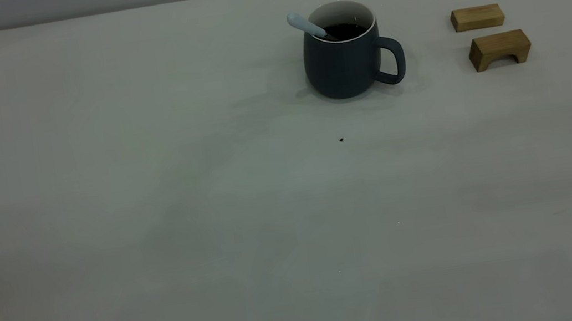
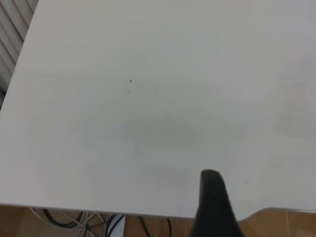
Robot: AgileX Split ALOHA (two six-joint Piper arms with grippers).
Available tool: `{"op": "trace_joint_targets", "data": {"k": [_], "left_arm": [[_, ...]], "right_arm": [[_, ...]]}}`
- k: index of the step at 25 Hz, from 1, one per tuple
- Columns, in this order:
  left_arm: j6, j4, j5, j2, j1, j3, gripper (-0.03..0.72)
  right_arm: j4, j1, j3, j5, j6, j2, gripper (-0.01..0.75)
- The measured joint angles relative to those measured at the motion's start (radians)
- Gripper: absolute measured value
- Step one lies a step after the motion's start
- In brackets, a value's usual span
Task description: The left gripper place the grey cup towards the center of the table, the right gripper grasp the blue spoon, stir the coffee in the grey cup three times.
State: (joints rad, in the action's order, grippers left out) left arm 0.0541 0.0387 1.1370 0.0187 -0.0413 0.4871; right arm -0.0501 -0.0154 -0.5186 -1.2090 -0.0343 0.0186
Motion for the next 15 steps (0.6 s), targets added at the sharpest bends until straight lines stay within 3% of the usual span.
{"op": "trace_joint_targets", "data": {"k": [6,15], "left_arm": [[0.0,0.0,0.0,0.0,0.0,0.0,0.585],[0.0,0.0,0.0,0.0,0.0,0.0,0.585]], "right_arm": [[-0.002,0.0,0.034,0.069,-0.003,0.0,0.204],[-0.002,0.0,0.05,0.073,-0.004,0.0,0.215]]}}
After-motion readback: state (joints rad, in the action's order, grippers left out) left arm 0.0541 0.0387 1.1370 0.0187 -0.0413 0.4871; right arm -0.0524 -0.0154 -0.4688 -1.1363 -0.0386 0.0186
